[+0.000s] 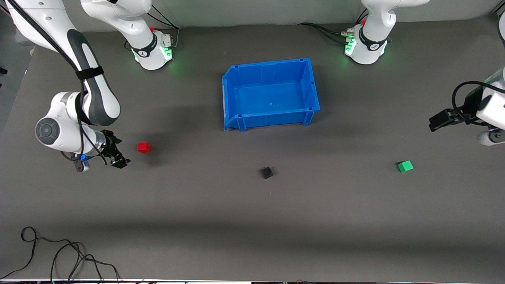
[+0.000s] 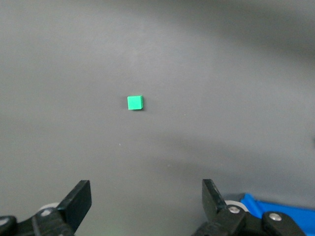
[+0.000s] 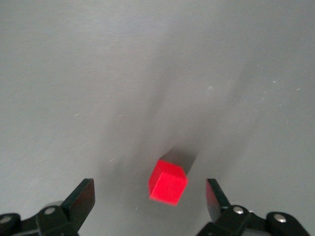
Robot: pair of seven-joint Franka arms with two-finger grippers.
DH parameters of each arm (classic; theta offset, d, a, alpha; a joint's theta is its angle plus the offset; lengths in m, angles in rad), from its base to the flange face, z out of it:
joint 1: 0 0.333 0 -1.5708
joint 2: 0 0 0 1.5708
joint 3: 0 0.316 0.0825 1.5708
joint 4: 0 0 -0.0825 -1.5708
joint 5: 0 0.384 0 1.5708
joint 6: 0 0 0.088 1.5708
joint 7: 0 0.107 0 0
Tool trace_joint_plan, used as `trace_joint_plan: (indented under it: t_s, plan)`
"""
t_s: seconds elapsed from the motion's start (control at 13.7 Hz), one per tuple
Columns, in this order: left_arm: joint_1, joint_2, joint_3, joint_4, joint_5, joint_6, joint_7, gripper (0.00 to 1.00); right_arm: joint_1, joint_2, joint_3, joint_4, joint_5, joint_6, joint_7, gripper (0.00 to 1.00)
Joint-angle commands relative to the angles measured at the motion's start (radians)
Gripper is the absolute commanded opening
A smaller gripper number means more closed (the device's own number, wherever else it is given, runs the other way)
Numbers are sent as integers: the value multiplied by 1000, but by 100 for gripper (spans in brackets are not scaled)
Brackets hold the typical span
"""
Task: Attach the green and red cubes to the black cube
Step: 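Reach the right gripper down over the red cube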
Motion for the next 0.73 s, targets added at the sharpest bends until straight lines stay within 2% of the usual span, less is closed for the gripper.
trace_joint_plan:
  t_s: [0.0, 0.29, 0.66]
  plan:
    - [4, 38, -1, 11, 13, -27, -182, 100, 6, -1, -10, -69, 19, 99, 30, 100]
    - [53, 67, 0, 5, -3, -88, -293, 100, 25, 87, -10, -72, 215, 188, 60, 100]
    - [104, 106, 2, -21, -5, -61, -612, 100, 45, 134, -11, -72, 220, 207, 82, 100]
